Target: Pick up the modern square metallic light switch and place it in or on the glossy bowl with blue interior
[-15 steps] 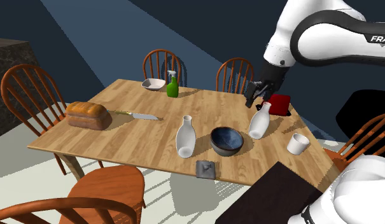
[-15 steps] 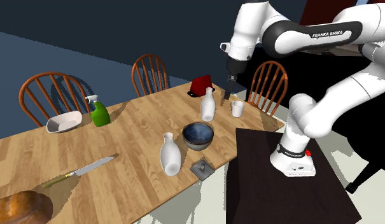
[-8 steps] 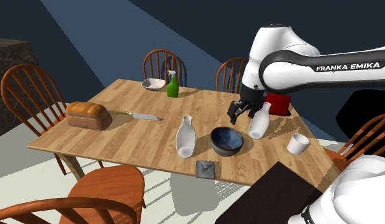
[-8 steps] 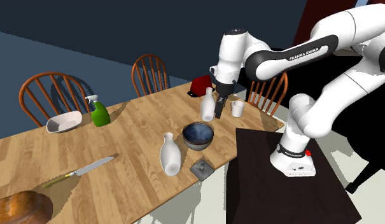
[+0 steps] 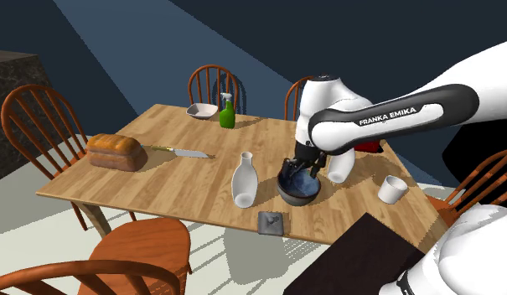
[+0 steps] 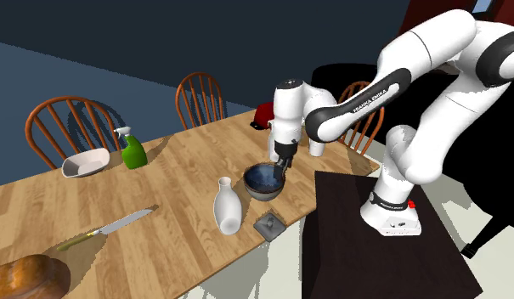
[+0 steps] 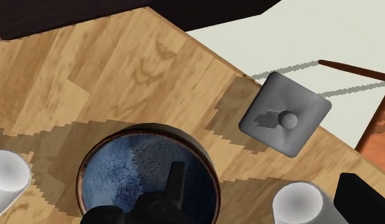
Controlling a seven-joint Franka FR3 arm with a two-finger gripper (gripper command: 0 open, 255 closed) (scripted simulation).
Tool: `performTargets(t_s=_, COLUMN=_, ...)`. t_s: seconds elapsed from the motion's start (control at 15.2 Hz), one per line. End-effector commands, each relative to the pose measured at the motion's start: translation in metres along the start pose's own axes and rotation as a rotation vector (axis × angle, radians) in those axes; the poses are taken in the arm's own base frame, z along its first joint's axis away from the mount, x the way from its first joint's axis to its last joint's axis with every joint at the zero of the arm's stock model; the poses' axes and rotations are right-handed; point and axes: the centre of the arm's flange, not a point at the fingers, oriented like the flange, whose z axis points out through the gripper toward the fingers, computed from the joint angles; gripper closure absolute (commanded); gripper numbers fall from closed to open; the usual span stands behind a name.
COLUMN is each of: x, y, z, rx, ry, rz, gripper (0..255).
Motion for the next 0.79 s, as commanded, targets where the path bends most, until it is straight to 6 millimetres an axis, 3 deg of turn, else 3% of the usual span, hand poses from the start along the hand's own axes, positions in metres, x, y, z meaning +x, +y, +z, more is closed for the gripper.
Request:
performTargets(t_s=0.0, x=0.009, y=-0.010, z=0.023, rx=0.000, ry=-0.020, rz=0.020, gripper=0)
performTargets(t_s=0.59, x=0.035, y=-0.047, z=0.137, rx=-0.007, ry=-0.113, rz=0.102, gripper=0)
performTargets(t_s=0.73, x=0.035, y=-0.048, z=0.145, rx=-0.008, ry=-0.116, rz=0.105, gripper=0)
